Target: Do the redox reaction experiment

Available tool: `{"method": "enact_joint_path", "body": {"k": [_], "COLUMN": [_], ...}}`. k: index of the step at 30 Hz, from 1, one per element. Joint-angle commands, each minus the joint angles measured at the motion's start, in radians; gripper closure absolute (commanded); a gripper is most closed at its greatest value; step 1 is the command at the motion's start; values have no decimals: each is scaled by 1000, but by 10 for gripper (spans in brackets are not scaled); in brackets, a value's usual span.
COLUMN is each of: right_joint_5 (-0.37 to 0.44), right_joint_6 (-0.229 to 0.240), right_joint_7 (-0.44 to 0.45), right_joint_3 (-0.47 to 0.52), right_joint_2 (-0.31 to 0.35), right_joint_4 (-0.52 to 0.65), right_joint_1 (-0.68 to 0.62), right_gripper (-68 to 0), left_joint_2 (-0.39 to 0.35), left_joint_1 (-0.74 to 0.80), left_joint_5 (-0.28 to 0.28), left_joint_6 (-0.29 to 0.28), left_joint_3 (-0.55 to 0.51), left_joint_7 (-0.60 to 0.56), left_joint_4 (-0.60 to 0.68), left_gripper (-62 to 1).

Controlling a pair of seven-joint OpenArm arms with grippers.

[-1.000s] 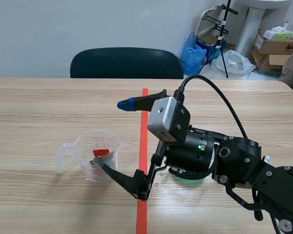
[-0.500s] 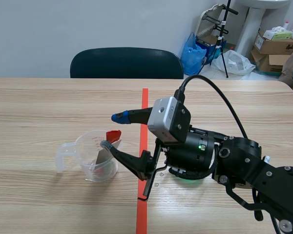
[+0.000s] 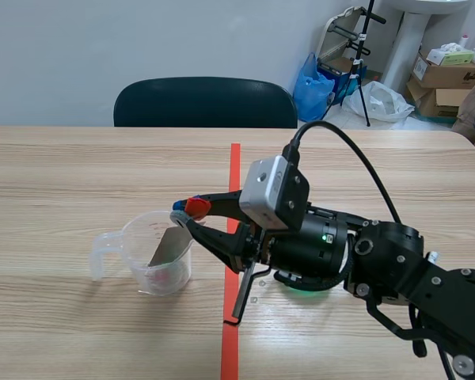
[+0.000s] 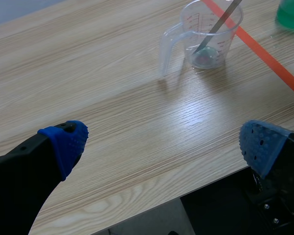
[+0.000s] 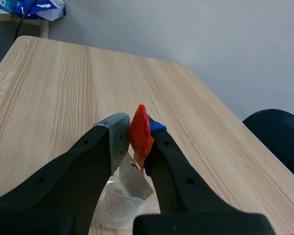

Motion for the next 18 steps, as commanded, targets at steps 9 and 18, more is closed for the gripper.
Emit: {"method": "enact_joint_path", "body": {"k": [9,18], "right_joint_5": [168,234], "right_joint_6": [100,107], "right_joint_7": [-120,-304], "right_joint_3": [2,2], "right_joint_2": [-15,-23], "right_joint_4": [20,144], "right_joint_1": [114,129], "right_gripper": [-20,-20], "left_joint_2": [2,2], "left_joint_1": [1,1], "left_joint_5": [-10,-10], "left_joint_6": [-2,-2], "left_joint_3": [4,4], "left_joint_7": [-14,-14], "left_joint_4": [13,13], "left_gripper": [-623,-623]}}
